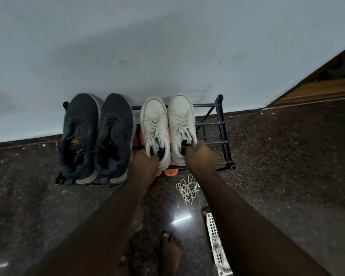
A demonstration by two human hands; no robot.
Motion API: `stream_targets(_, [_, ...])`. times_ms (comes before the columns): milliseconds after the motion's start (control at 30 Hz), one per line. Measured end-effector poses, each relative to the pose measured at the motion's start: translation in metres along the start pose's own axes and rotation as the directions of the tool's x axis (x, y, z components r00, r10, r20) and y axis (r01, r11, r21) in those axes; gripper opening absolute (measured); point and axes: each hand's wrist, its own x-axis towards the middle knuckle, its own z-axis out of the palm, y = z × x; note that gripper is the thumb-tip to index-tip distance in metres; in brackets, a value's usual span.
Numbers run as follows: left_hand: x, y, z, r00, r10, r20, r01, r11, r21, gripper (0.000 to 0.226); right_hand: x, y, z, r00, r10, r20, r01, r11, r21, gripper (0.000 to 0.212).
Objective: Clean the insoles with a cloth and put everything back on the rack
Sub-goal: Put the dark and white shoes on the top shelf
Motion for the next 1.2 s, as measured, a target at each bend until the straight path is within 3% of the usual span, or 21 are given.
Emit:
stream_targets(233, [-0.034,0.048,0.001,0.999,-0.038,0.008,0.039,0.986,-0.162,0.019,0.017,0.004,-0.001,0.995,-0.077,0.062,0.075,0.997,0.031,0.048])
stream_targets(300, [-0.038,0.048,0.001,1.000,-0.022,0.014,0.024,0.987,-0.161,0.027,0.007,0.003,-0.007,0.980,-0.201,0.010,0.200,0.979,0.041,0.063])
stream_targets(400, [-0.044,0.044,0.004,0.998,0.036,0.048,-0.025,0.977,-0.211,0.036,-0.011,0.004,-0.009,0.934,-0.356,0.029,0.357,0.933,-0.041,0.064])
stream_targets(500, [-0.045,0.043,0.009,0.996,0.080,0.025,-0.074,0.979,-0.189,0.042,-0.011,0.011,-0.001,0.928,-0.368,0.066,0.373,0.923,-0.093,0.061])
stream_targets(633, [-0.042,0.044,0.010,0.997,0.078,-0.020,-0.081,0.980,-0.181,0.036,0.001,0.015,0.004,0.904,-0.424,0.053,0.428,0.893,-0.139,0.034])
stream_targets(733, [-0.040,0.046,0.010,0.997,0.081,-0.013,-0.083,0.984,-0.160,0.035,0.003,0.016,0.004,0.883,-0.469,0.033,0.468,0.870,-0.157,0.028])
stream_targets(933, [-0.047,0.037,0.005,0.988,0.156,0.008,-0.156,0.987,-0.048,0.042,0.000,0.025,0.006,0.897,-0.438,0.058,0.442,0.885,-0.146,0.051])
stream_targets(1100, [-0.059,0.021,0.011,0.950,0.307,-0.066,-0.297,0.946,0.129,0.067,-0.017,0.028,0.005,0.892,-0.451,0.032,0.451,0.882,-0.139,0.053])
stream_targets(1200, [-0.087,0.012,0.021,0.941,0.327,-0.092,-0.317,0.943,0.105,0.068,-0.032,0.034,-0.001,0.876,-0.481,0.028,0.480,0.868,-0.130,0.059])
